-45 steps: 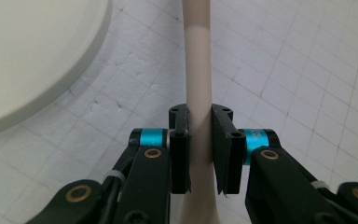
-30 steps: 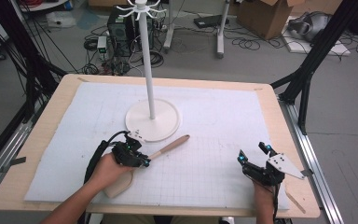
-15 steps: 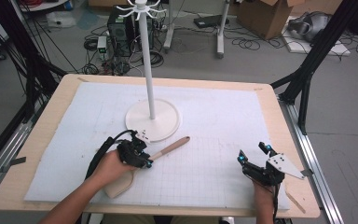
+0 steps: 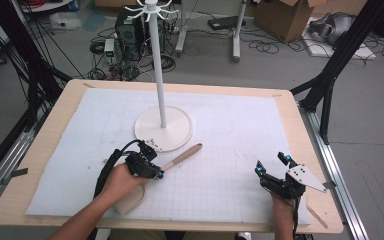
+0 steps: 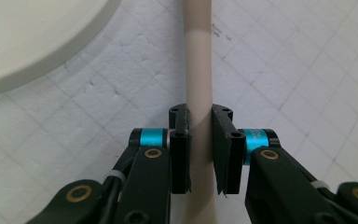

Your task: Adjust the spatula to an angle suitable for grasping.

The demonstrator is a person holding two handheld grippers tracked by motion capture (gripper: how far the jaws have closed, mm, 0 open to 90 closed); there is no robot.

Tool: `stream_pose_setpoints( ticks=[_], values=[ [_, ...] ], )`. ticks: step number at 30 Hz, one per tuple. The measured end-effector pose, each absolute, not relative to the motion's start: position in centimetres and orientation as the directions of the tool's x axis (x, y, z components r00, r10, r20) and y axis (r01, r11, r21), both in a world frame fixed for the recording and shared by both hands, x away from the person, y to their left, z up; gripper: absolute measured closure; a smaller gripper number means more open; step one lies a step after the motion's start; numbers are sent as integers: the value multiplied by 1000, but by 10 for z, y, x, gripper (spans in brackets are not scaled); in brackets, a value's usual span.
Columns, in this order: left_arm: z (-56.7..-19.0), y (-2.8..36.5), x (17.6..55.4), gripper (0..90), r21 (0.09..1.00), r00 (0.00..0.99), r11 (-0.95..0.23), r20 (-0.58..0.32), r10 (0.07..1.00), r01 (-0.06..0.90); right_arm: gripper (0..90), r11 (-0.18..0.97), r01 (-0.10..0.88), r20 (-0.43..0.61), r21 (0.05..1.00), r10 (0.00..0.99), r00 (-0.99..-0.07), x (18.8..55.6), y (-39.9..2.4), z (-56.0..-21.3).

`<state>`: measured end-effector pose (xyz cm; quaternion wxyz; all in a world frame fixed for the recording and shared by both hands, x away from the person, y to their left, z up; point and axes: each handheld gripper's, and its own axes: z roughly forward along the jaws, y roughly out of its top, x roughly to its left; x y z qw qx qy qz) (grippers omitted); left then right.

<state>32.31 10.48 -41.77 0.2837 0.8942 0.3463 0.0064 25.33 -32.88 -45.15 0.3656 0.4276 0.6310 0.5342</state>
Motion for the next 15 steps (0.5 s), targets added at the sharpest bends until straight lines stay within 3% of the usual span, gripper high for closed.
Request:
stream_pose_setpoints(
  ticks=[11, 12, 15],
  values=[
    [-422, 101, 317, 766, 542, 723, -553, -158, 673, 633, 162, 64, 146, -6, 987, 930, -368, 253, -329, -452],
    [-420, 105, 316, 729, 578, 727, -535, -155, 669, 616, 162, 64, 147, -6, 987, 930, -368, 253, -329, -452],
    [-415, 112, 316, 497, 631, 729, -505, -146, 669, 589, 162, 65, 146, -7, 987, 930, -368, 253, -329, -452]
  ],
)
